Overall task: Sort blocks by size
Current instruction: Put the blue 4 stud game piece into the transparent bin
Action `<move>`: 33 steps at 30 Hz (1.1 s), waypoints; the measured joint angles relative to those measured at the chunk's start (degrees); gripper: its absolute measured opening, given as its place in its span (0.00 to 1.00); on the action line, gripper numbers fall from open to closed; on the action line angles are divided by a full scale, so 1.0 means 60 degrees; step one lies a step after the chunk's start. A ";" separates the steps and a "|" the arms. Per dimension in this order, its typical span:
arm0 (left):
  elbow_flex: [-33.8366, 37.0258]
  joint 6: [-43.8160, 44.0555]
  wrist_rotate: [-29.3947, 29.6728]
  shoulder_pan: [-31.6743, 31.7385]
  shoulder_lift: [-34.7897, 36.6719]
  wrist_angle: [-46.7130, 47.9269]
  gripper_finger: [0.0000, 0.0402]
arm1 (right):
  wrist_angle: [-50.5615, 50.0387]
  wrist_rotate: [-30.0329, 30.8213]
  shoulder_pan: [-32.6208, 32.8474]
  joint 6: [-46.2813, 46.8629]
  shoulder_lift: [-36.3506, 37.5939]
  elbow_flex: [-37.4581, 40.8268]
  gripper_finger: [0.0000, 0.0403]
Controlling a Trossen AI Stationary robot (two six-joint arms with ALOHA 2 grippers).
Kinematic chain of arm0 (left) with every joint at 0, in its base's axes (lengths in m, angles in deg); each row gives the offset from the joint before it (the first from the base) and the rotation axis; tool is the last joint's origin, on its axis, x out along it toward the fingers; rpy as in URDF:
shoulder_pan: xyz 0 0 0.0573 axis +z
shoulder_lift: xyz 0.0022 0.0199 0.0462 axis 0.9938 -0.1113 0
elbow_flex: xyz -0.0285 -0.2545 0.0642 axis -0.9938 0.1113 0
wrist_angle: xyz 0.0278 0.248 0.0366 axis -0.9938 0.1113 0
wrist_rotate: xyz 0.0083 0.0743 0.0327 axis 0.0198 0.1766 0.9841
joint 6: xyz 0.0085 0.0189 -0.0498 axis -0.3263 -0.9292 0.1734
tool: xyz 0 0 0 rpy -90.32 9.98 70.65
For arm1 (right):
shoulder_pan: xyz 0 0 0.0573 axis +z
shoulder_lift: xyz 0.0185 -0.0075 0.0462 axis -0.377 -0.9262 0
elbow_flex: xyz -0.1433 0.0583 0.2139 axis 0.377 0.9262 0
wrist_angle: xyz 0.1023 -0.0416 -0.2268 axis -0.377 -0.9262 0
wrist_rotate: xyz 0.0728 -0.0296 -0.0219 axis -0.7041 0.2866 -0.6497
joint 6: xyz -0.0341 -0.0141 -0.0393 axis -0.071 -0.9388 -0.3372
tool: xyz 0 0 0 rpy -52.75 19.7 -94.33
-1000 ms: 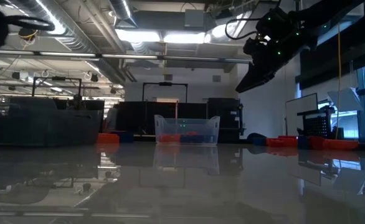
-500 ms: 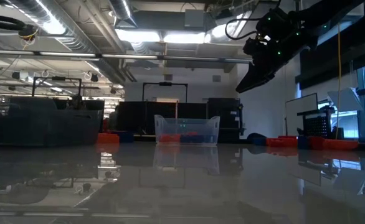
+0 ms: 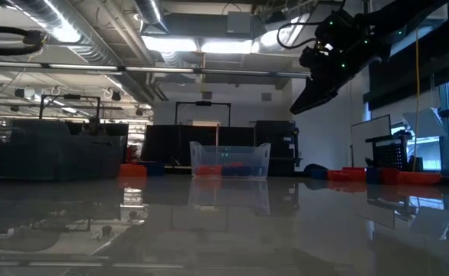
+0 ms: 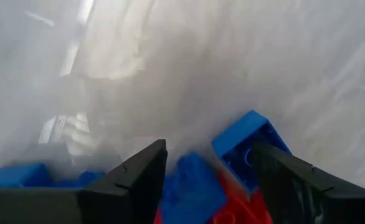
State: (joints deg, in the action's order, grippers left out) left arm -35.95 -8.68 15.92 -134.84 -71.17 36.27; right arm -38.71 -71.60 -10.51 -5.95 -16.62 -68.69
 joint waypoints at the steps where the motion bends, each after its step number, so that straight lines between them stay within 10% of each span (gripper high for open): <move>1: 0.0001 0.0003 0.0140 0.0104 -0.0003 0.0007 0.55 | 0.0002 0.0000 -0.0002 0.0000 0.0000 0.0000 0.48; 33: -0.0911 -0.4389 0.0939 0.2004 0.0124 -0.0001 0.62 | -0.0069 0.0000 -0.0002 0.0004 0.0000 0.0000 0.48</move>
State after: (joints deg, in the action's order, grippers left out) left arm -41.42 -35.01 21.55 -122.81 -70.43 36.27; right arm -39.12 -71.60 -10.52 -5.93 -16.62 -68.69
